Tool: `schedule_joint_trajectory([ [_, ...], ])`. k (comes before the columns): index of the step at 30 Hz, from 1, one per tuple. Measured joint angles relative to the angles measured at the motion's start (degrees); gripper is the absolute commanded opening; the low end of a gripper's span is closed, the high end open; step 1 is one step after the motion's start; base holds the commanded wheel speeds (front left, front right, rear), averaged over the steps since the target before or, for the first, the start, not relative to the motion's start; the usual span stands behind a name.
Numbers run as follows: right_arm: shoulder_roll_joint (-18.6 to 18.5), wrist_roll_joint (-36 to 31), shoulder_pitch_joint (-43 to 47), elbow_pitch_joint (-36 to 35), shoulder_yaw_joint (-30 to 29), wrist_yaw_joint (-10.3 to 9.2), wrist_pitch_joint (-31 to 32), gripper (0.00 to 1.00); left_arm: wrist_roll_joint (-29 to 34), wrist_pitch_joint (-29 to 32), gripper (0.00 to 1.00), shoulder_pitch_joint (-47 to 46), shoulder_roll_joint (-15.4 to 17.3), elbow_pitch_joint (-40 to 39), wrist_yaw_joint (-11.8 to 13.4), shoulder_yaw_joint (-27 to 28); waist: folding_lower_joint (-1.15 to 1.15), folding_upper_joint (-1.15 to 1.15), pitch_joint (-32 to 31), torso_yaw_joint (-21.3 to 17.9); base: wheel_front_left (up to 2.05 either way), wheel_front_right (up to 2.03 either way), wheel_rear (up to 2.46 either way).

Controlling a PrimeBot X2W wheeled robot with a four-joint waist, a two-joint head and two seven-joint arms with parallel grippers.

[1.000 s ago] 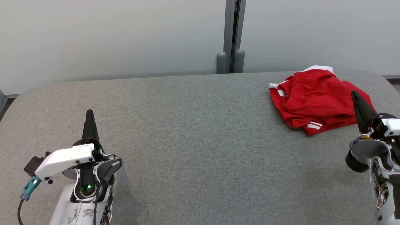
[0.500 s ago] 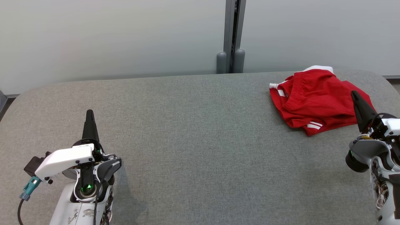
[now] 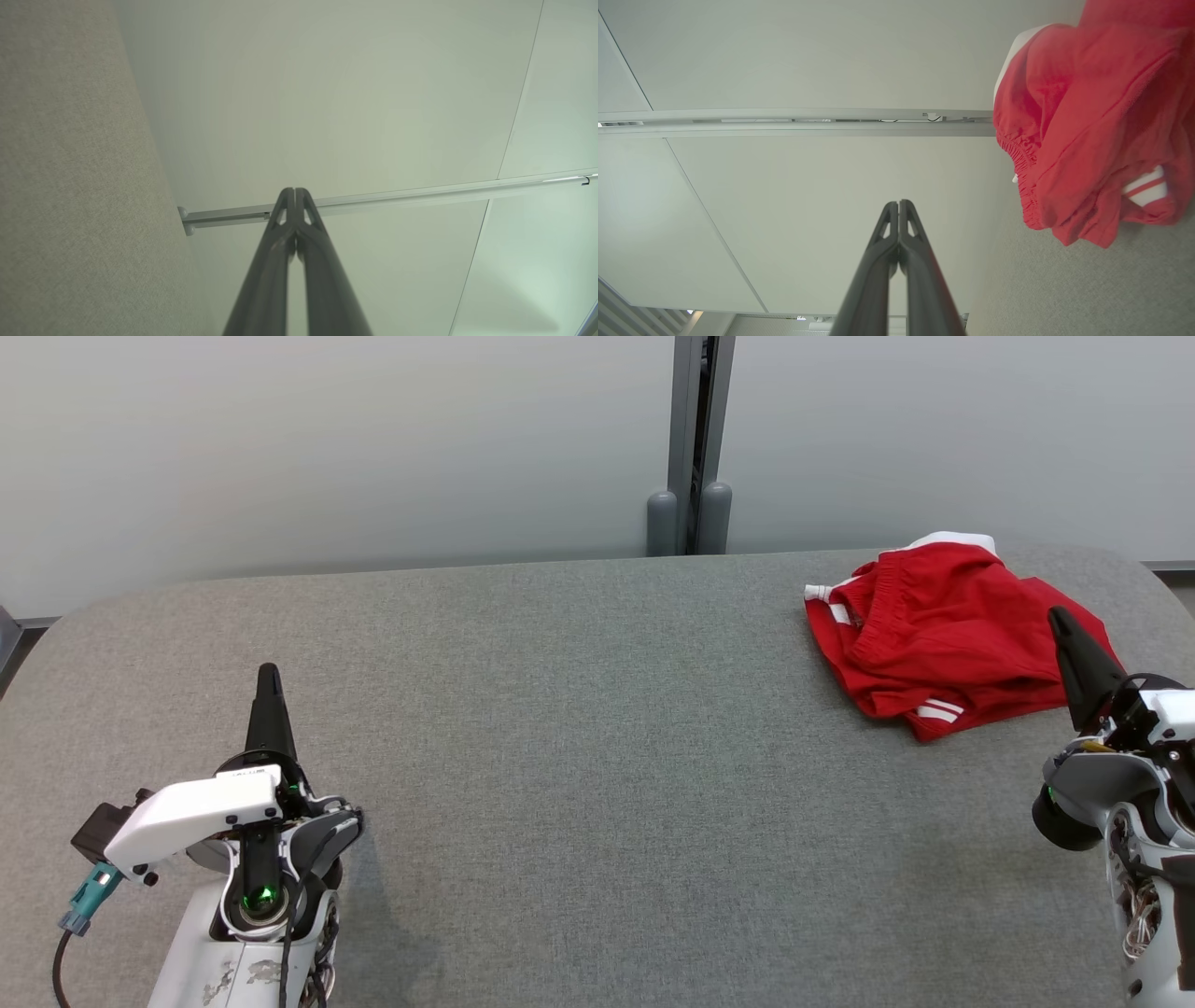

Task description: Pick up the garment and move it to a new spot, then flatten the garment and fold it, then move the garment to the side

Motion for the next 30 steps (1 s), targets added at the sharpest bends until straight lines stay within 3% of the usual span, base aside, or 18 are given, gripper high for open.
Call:
schedule_joint_trajectory([
  [30, -0.09, 0.29, 0.0, 0.0, 0.15, 0.0, -0.09, 0.0, -0.01, 0.0, 0.0, 0.0, 0.0, 0.0, 0.0, -0.01, 0.0, 0.0, 0.0, 0.0, 0.0, 0.0, 0.0],
])
